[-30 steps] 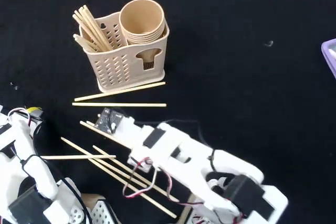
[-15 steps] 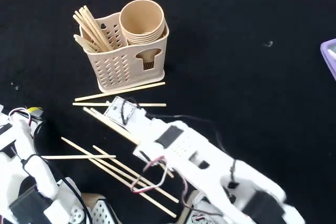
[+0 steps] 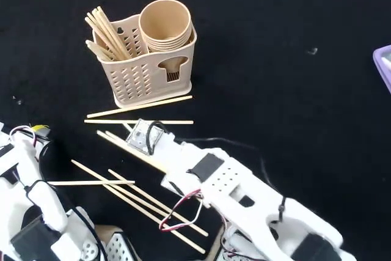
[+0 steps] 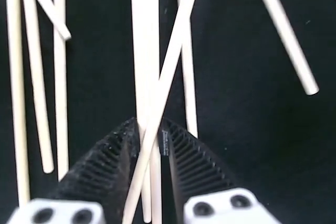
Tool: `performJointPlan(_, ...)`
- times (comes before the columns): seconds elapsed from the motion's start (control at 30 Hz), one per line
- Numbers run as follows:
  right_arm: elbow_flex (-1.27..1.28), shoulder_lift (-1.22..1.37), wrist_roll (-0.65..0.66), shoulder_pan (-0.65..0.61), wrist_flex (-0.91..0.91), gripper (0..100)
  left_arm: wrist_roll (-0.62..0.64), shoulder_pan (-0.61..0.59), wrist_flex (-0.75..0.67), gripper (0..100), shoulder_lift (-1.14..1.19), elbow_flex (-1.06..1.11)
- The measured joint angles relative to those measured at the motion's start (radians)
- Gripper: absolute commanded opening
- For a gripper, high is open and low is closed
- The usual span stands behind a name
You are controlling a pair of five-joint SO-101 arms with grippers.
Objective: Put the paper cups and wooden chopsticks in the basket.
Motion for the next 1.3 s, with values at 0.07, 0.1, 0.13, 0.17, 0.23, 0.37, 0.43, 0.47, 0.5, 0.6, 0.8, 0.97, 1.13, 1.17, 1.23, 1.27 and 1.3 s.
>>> performJointPlan(0.07, 0.000, 0.034, 0.002, 0.000, 0.000, 1.1, 0.000, 0.000, 0.000, 32, 0.000, 0.000)
performJointPlan(0.1, -0.003, 0.048, 0.005, 0.000, 0.000, 1.1, 0.000, 0.000, 0.000, 32, 0.000, 0.000)
performJointPlan(0.13, -0.011, 0.061, 0.006, 0.000, 0.000, 1.1, 0.000, 0.000, 0.000, 32, 0.000, 0.000)
performJointPlan(0.17, -0.015, 0.071, 0.006, 0.000, 0.000, 1.1, 0.000, 0.000, 0.000, 32, 0.000, 0.000)
performJointPlan(0.23, -0.018, 0.084, 0.009, 0.000, 0.000, 1.3, 0.000, 0.000, 0.000, 32, 0.000, 0.000)
performJointPlan(0.37, -0.049, 0.086, 0.021, 0.002, 0.052, 10.6, 0.000, 0.000, 0.000, 32, 0.000, 0.000)
performJointPlan(0.43, -0.066, 0.086, 0.034, 0.000, 0.087, 17.5, 0.000, 0.000, 0.000, 32, 0.000, 0.000)
performJointPlan(0.47, -0.071, 0.086, 0.037, 0.000, 0.098, 20.2, 0.000, 0.000, 0.000, 32, 0.000, 0.000)
performJointPlan(0.5, -0.072, 0.086, 0.035, 0.000, 0.101, 22.0, 0.000, 0.000, 0.000, 32, 0.000, 0.000)
performJointPlan(0.6, -0.072, 0.086, 0.037, 0.000, 0.106, 22.6, 0.000, 0.000, 0.000, 32, 0.000, 0.000)
performJointPlan(0.8, -0.072, 0.086, -0.055, 0.000, -0.005, 22.6, 0.000, 0.000, 0.000, 32, 0.000, 0.000)
performJointPlan(0.97, -0.072, 0.086, -0.075, -0.072, -0.063, 22.6, 0.000, 0.000, 0.000, 32, 0.000, 0.000)
performJointPlan(1.13, -0.057, 0.086, -0.074, -0.181, -0.155, 22.5, 0.000, 0.000, 0.000, 32, 0.000, 0.000)
performJointPlan(1.17, -0.041, 0.086, -0.075, -0.183, -0.183, 22.5, 0.000, 0.000, 0.000, 32, 0.000, 0.000)
performJointPlan(1.23, -0.021, 0.086, -0.075, -0.183, -0.226, 22.5, 0.000, 0.000, 0.000, 32, 0.000, 0.000)
performJointPlan(1.27, -0.018, 0.086, -0.075, -0.183, -0.241, 22.5, 0.000, 0.000, 0.000, 32, 0.000, 0.000)
performJointPlan(1.3, -0.017, 0.089, -0.075, -0.181, -0.252, 22.5, 0.000, 0.000, 0.000, 32, 0.000, 0.000)
